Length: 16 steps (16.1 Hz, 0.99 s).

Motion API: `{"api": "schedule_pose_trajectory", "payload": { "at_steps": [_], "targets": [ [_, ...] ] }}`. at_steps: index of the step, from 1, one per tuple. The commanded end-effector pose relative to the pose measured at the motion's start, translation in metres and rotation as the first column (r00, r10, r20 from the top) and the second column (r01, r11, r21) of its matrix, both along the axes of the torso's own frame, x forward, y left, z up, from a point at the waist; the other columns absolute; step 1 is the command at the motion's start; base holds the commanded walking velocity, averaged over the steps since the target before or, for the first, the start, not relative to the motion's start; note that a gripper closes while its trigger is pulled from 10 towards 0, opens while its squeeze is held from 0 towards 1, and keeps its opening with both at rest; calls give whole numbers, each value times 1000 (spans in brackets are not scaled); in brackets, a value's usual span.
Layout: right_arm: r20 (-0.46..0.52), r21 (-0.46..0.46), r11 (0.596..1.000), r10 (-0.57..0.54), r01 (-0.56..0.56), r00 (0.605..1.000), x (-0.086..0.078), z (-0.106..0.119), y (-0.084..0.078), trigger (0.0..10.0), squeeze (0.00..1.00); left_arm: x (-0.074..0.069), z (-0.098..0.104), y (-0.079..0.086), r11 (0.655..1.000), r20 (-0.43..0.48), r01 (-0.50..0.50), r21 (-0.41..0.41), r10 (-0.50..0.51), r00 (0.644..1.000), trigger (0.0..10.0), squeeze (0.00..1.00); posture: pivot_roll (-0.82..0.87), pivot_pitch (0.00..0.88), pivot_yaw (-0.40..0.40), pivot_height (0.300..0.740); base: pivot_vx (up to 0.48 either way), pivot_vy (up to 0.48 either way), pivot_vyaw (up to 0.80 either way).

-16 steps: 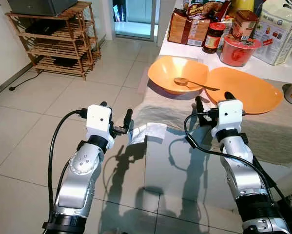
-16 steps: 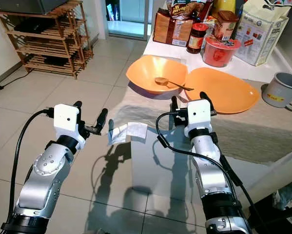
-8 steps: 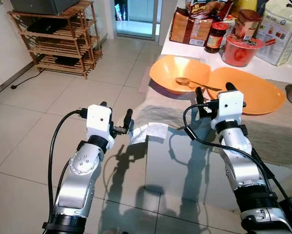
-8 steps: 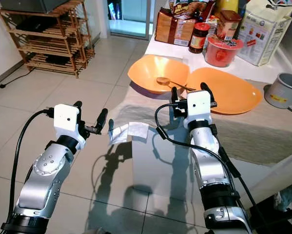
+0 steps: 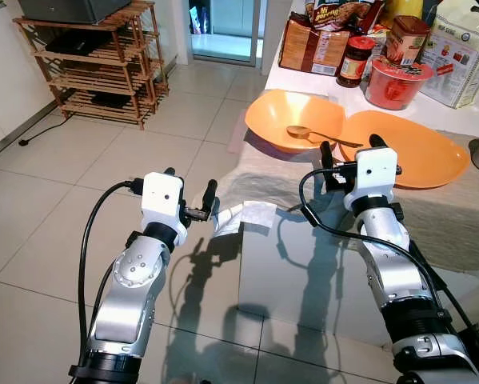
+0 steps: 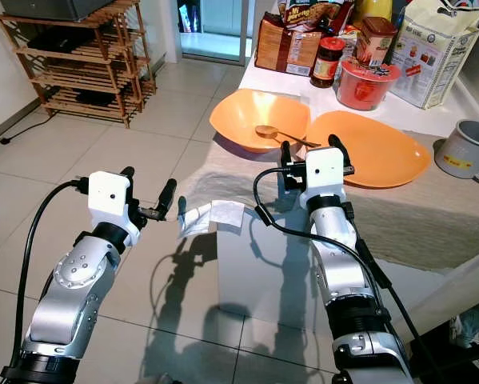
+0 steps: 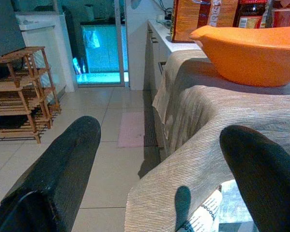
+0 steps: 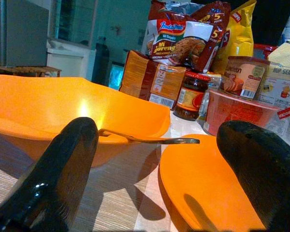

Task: Setting the table

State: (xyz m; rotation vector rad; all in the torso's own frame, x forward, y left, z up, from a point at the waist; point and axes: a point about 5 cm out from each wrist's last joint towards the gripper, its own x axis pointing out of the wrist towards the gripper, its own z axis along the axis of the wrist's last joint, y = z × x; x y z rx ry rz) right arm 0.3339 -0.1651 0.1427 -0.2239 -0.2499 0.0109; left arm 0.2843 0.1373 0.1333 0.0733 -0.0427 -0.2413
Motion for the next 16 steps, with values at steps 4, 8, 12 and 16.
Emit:
{"api": "schedule_pose_trajectory", "payload": {
  "at_steps": [4,8,12,16],
  "targets": [
    [7,5,1000,-22,22,1000,3,2,-2,10000,988,-3,4,-2,1000,17,5,16,-5,1000,10000,0,112,20,-1,740,0,0,0],
    [9,12,999,-36,36,999,3,2,-6,10000,1000,-2,5,-3,1000,21,9,18,-9,1000,10000,0,107,18,1,740,0,0,0],
    [25,7,997,-75,74,997,5,6,-10,10000,0,-2,6,-3,1000,26,11,19,-11,1000,10000,0,108,18,-1,740,0,0,0],
    [58,46,990,-140,137,989,7,16,-20,10000,0,-2,6,-4,1000,29,12,23,-12,1000,10000,0,107,17,-1,740,0,0,0]
  ]
}}
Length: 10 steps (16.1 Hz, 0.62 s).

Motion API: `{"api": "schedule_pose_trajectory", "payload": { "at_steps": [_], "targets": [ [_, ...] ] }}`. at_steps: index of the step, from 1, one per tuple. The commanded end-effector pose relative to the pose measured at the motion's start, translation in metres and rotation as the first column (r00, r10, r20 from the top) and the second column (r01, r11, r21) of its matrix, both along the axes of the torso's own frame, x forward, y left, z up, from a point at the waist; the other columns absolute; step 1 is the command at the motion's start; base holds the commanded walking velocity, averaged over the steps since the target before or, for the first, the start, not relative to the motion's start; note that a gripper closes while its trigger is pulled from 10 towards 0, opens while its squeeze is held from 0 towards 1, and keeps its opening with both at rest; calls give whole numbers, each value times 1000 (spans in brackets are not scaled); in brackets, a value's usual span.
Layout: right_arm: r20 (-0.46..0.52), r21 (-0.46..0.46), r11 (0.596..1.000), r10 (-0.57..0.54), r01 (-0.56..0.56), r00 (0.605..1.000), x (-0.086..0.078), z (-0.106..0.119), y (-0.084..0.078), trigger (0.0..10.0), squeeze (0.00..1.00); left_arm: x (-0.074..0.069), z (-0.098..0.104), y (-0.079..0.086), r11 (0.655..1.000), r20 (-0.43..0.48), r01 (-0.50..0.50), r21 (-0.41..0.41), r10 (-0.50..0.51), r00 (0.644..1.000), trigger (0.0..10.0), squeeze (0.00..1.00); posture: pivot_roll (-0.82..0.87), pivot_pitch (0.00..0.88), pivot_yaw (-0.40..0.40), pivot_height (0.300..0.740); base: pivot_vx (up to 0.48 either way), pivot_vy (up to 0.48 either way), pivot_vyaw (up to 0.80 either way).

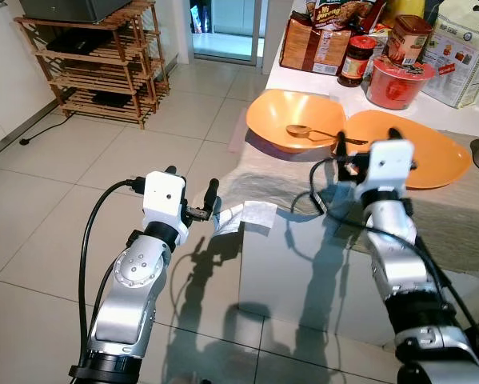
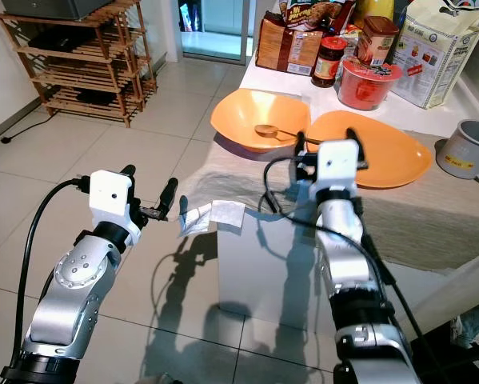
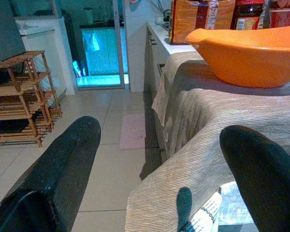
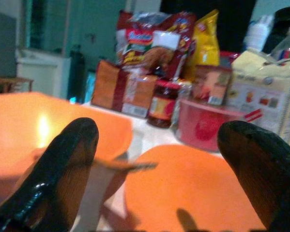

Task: Setting the table

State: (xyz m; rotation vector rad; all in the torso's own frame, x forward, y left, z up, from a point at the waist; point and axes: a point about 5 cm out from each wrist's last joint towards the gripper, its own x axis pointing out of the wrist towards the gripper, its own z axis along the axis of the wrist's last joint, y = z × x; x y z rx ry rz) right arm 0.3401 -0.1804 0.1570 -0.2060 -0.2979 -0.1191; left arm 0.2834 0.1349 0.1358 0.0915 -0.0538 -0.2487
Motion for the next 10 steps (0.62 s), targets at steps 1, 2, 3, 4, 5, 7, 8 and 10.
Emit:
{"api": "schedule_pose_trajectory", "payload": {
  "at_steps": [1,2,3,4,5,7,8,10],
  "targets": [
    [-3,18,999,-29,29,1000,1,2,-7,10000,0,-1,4,-1,1000,17,6,7,-6,1000,10000,0,107,17,-1,740,0,0,0],
    [-6,22,999,-32,32,999,1,1,-7,10000,0,-1,4,-2,1000,17,6,8,-6,1000,10000,0,106,16,0,740,0,0,0],
    [-13,30,999,-33,34,999,2,0,-7,10000,0,-1,4,-2,1000,17,7,8,-7,1000,10000,0,106,17,-1,740,0,0,0],
    [-25,42,999,-32,33,999,2,-3,-6,10000,0,-1,4,-2,1000,17,8,9,-8,1000,10000,0,107,15,-1,740,0,0,0],
    [-36,54,998,-28,30,999,3,-5,-6,10000,0,-1,4,-2,1000,18,8,9,-8,1000,10000,0,107,16,-1,740,0,0,0],
    [-43,61,998,-23,26,999,4,-6,-5,9843,0,-1,4,-2,1000,18,8,10,-8,1000,10000,0,110,14,-1,740,0,0,0],
    [-45,64,998,-18,21,999,4,-6,-4,4157,0,-1,4,-2,1000,19,7,12,-8,1000,10000,0,111,12,-1,740,0,0,0],
    [-48,71,997,-15,19,999,4,-6,-4,118,0,-1,4,-2,1000,20,7,13,-7,1000,10000,0,111,11,-2,740,0,0,0]
  ]
}}
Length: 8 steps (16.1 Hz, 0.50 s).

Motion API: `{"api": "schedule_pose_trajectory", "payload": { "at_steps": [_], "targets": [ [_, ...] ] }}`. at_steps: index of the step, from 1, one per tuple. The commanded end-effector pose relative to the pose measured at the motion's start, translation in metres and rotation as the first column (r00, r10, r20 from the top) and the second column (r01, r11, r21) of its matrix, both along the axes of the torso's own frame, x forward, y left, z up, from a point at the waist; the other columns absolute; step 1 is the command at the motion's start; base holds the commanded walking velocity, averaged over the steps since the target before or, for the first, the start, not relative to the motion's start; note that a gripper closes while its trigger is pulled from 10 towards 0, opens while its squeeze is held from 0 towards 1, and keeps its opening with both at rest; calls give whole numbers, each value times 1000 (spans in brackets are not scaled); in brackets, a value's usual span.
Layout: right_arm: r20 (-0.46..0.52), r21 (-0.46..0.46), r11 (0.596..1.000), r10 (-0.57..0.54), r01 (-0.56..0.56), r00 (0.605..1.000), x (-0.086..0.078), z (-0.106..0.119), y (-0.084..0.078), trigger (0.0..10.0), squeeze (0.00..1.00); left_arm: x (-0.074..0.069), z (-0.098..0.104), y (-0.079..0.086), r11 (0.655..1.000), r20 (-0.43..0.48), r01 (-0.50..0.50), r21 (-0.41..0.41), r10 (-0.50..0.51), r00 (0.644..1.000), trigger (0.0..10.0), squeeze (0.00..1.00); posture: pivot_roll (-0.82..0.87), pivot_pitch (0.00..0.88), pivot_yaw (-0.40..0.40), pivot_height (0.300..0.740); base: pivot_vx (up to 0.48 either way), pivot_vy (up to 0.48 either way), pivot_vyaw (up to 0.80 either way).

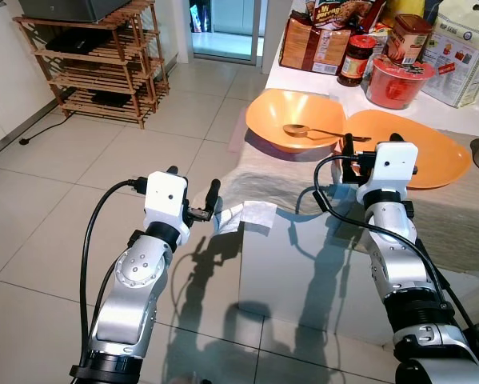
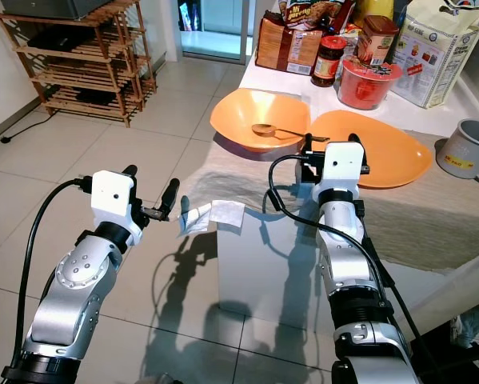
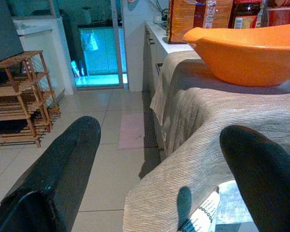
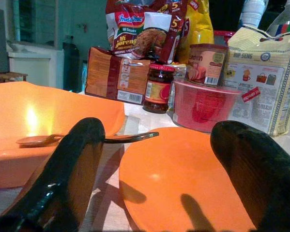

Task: Setting the table

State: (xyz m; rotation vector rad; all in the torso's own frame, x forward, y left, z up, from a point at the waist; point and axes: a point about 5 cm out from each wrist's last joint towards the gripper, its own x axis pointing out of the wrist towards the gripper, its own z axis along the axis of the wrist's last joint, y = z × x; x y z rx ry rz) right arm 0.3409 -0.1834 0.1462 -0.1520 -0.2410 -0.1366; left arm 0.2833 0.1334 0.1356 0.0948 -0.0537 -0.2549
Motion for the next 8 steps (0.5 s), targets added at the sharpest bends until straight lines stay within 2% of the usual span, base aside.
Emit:
{"api": "schedule_pose_trajectory", "payload": {
  "at_steps": [1,8],
  "targets": [
    [4,13,1000,0,0,1000,4,4,-1,0,0,-1,4,0,1000,21,1,10,-1,1000,10000,0,111,11,-1,740,0,0,0],
    [7,11,1000,17,-17,1000,5,5,0,0,0,0,5,-1,1000,25,2,8,-3,1000,10000,0,109,4,-5,740,0,0,0]
  ]
}}
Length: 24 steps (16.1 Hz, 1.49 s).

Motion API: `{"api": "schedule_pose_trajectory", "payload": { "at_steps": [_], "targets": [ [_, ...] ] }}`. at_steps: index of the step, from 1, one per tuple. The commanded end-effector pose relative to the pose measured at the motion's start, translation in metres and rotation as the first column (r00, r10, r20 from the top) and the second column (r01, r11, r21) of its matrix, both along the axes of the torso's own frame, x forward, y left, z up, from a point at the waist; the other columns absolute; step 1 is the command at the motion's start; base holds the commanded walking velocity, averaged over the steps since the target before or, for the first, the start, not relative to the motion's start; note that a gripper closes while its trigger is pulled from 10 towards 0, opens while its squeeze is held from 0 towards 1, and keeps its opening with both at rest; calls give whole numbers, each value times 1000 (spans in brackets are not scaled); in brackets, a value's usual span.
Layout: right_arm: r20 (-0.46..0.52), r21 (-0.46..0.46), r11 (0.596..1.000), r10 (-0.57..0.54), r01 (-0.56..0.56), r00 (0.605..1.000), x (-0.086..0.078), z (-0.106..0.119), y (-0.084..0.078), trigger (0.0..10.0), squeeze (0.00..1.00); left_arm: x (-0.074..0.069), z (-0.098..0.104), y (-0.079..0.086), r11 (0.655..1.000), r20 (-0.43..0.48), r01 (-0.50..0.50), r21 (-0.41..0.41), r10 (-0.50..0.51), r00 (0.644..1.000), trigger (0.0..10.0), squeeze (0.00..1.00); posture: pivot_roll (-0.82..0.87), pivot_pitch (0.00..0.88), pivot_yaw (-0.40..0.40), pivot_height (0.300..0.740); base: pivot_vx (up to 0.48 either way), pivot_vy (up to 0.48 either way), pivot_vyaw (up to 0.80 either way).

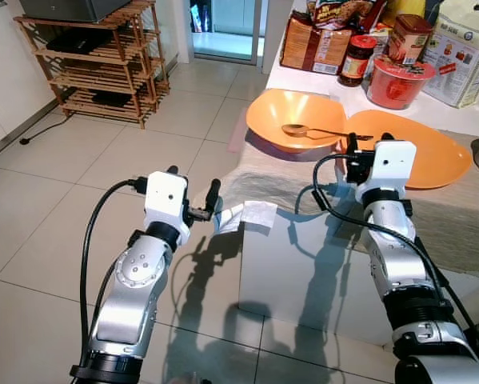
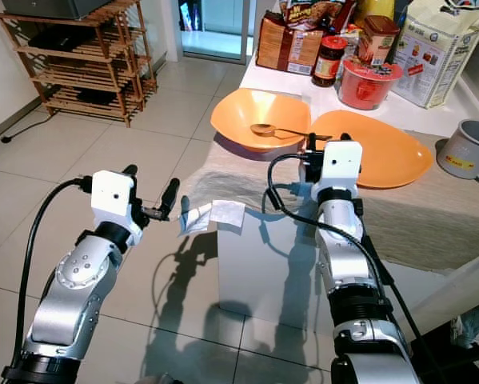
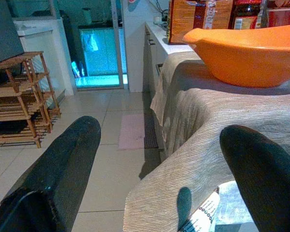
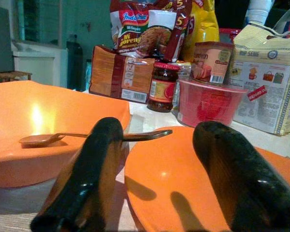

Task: Setting the table

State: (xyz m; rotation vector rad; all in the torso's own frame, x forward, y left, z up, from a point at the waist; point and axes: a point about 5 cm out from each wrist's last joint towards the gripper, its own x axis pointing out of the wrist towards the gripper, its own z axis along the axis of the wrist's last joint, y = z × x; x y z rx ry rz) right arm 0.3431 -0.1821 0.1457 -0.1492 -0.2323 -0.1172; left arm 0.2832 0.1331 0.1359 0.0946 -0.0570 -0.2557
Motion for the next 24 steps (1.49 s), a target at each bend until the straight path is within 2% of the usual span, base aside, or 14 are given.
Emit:
{"api": "schedule_pose_trajectory", "payload": {
  "at_steps": [1,10,11,15,18,21,22,24],
  "targets": [
    [16,11,1000,1,-1,1000,3,5,-1,0,0,0,4,-1,1000,22,1,9,-1,1000,10000,0,109,4,-5,740,0,0,0],
    [34,8,1000,9,-9,999,1,9,0,0,0,2,8,-2,1000,38,-2,16,1,999,10000,0,106,9,-8,740,0,0,0],
    [87,-34,999,13,-11,996,-1,21,1,10000,0,3,12,-2,1000,57,2,28,-3,998,10000,0,102,10,-7,740,0,0,0],
    [154,-54,999,11,-2,988,-7,38,-3,10000,0,10,19,-2,998,78,15,57,-20,997,10000,0,94,10,-5,740,0,0,0],
    [175,-45,999,-19,27,984,-18,46,-15,10000,0,23,29,1,998,102,12,57,-17,995,10000,0,70,8,10,740,0,0,0],
    [202,-28,998,-45,51,978,-24,55,-18,10000,0,34,38,-6,997,103,41,69,-48,993,10000,0,61,6,9,740,0,0,0],
    [197,-38,994,-97,106,976,-27,54,-29,10000,0,44,51,-11,995,124,61,85,-71,990,10000,0,54,8,10,740,0,0,0],
    [165,-61,987,-140,152,976,-29,46,-39,10000,0,57,67,-22,989,149,108,103,-123,981,10000,0,52,9,10,740,0,0,0]
  ]
}}
